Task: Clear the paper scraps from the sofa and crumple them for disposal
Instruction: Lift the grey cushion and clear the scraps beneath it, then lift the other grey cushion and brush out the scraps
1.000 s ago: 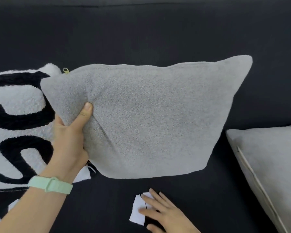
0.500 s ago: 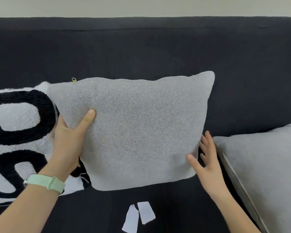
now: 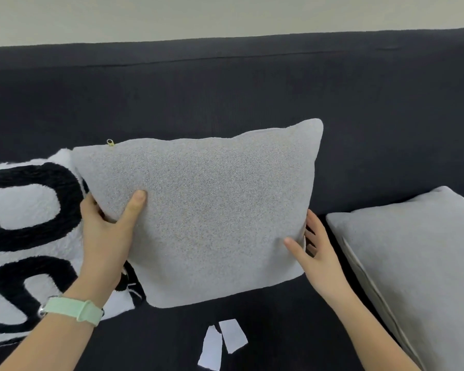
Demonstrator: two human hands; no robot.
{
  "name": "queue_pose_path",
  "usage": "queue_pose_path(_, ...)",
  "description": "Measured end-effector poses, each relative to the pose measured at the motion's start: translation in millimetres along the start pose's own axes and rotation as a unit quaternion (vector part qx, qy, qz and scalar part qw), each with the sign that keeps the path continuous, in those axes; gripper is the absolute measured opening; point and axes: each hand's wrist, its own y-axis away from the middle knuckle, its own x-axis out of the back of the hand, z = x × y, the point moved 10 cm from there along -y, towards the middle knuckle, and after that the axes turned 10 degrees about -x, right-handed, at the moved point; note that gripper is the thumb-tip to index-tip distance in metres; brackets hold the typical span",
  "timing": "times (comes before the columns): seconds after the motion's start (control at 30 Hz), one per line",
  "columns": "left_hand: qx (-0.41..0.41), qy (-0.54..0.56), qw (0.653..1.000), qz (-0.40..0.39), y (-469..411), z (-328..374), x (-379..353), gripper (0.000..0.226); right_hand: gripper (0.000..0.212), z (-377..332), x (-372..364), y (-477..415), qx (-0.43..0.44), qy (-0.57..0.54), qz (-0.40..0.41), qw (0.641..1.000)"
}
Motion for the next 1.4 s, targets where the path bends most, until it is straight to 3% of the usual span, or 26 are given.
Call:
queue_pose_path(0.2, -0.053, -0.026, 0.998, 0.026, 17, 23, 12, 0.074, 0.075, -20, 18, 21, -0.007, -0.031, 0.029, 0.999)
queue_pose_path(0.4, -0.122, -0.128, 0.984, 0.026, 56, 75, 7, 0.075, 0.058, -50, 65, 53, -0.008, -0.038, 0.061, 0.997)
queue_pose_path(0.53, -0.146, -0.114, 0.983, -0.002, 85, 106, -35, 0.069, 0.05, -63, 98, 58, -0.01, -0.054, 0.058, 0.997)
queue_pose_path(0.87, -0.113, -0.058, 0.992, -0.007, 154, 163, -177, 0.059, 0.038, -61, 231, 56, -0.011, -0.036, 0.033, 0.999)
queue_pose_path(1.4, -0.105, -0.03, 0.992, -0.063, 235, 210, -346, 0.057, 0.037, -20, 431, 45, -0.001, -0.017, 0.095, 0.995)
